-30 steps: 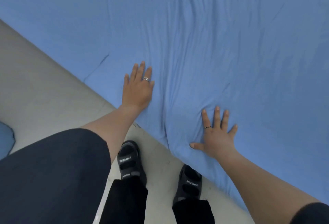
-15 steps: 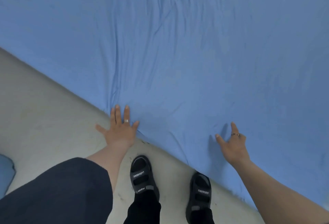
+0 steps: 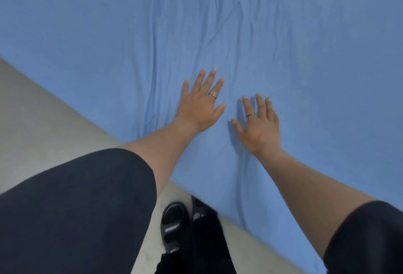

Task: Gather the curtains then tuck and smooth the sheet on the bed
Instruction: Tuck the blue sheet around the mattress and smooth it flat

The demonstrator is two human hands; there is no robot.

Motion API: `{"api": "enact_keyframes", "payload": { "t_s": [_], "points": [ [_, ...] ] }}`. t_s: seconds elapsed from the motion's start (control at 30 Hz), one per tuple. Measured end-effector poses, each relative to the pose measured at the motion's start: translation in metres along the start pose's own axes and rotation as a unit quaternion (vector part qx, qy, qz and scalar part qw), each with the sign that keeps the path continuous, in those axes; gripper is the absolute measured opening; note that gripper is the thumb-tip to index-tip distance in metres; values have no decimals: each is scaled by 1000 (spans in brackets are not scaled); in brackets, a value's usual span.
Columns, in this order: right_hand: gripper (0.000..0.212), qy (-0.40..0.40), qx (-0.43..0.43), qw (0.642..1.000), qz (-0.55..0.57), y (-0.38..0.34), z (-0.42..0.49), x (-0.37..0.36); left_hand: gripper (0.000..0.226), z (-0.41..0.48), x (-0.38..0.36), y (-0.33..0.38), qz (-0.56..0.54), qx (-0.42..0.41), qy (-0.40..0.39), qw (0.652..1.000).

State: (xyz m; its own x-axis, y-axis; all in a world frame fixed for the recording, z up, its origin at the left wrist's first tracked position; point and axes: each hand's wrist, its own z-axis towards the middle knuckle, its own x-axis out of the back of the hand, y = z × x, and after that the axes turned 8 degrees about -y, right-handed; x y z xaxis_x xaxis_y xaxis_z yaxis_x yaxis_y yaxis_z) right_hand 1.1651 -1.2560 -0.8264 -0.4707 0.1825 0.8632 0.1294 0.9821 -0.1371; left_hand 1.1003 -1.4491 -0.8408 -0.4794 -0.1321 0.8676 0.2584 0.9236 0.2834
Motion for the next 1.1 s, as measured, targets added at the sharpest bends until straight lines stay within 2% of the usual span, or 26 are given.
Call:
{"api": "enact_keyframes", "payload": {
  "t_s": [0.1,0.17,0.27,0.47,0.6,0.67,0.73,0.8,0.87,0.93,1.0,1.1],
  "points": [
    [79,-11,-21,1000,10,-10,37,-15,79,16,-23,-31,14,69,-15,997],
    [81,-29,-41,999,12,-6,44,-24,86,-7,-39,-58,33,108,5,994],
    [84,-50,-42,998,7,-1,40,-24,88,-55,-51,-90,56,126,18,990],
    [84,-126,-49,991,-3,-8,36,-4,83,-145,-41,-117,47,210,-71,974],
    [84,-160,-74,984,2,-25,31,7,72,-176,-23,-125,-23,229,-134,964],
    [83,-159,-76,984,7,-45,28,11,67,-172,-4,-136,-120,246,-62,960],
    [82,-166,-80,983,19,-68,26,15,46,-162,19,-153,-238,319,60,915],
    [80,-165,-77,983,36,-92,30,18,27,-144,36,-185,-314,425,126,840],
    [77,-149,-59,986,41,-115,36,20,33,-126,46,-223,-360,514,155,763],
    [76,-138,-41,989,40,-143,46,21,49,-116,47,-260,-408,552,126,716],
    [76,-139,-40,989,43,-173,57,18,59,-114,42,-286,-449,538,67,711],
    [80,-170,-91,979,60,-210,70,11,53,-127,42,-303,-440,491,51,750]
  ]
}}
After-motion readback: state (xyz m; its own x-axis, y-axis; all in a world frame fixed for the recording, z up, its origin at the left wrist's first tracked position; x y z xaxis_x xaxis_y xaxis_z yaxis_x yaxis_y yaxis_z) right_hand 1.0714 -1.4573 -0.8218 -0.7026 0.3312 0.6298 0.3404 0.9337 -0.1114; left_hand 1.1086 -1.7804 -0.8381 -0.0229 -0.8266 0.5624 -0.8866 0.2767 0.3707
